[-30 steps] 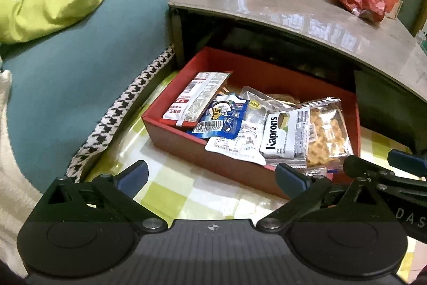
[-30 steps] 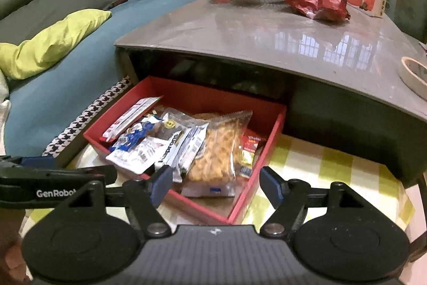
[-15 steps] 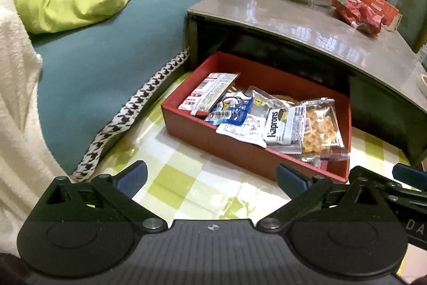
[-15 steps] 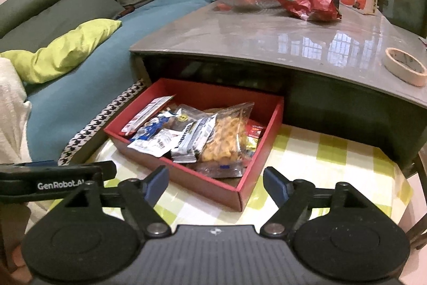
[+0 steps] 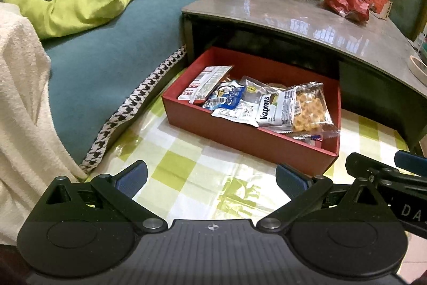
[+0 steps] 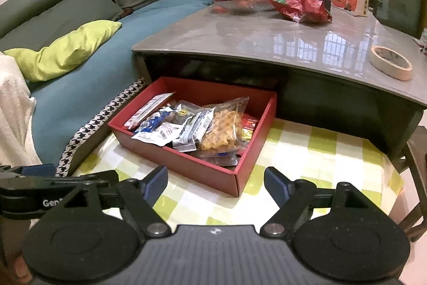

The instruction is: Organize snacks

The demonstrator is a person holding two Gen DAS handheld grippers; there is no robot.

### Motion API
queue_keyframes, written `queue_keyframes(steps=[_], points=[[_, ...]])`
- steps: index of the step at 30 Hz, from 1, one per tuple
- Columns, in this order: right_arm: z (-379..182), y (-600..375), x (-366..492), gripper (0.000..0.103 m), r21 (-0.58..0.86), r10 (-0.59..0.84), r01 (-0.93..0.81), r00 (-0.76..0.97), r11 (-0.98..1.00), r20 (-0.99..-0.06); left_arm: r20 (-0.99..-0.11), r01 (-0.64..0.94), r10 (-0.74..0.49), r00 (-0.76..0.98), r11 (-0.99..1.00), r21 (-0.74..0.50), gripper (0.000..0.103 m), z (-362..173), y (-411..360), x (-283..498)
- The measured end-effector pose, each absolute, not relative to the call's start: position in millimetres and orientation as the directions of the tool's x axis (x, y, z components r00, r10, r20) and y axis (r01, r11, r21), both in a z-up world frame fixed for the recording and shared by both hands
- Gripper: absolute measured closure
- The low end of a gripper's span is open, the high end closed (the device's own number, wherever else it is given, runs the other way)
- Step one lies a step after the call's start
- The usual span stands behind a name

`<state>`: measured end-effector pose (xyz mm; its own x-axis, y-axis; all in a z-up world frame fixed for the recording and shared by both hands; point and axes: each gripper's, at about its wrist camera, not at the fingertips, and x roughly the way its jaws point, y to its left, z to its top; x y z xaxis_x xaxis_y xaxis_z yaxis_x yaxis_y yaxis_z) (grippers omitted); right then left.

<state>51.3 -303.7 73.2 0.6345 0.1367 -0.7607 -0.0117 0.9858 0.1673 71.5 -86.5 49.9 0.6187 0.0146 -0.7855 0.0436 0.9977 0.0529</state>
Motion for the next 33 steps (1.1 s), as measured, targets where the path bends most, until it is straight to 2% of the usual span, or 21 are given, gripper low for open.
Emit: queue_keyframes(steps=[33], points=[[78.2, -295.8, 17.1, 0.014, 0.157, 0.13, -0.014, 0.629, 0.988, -0.766, -0.771, 0.033, 0.095, 0.629, 0.988, 0.149, 0.0, 56.8, -90.9, 34.4]])
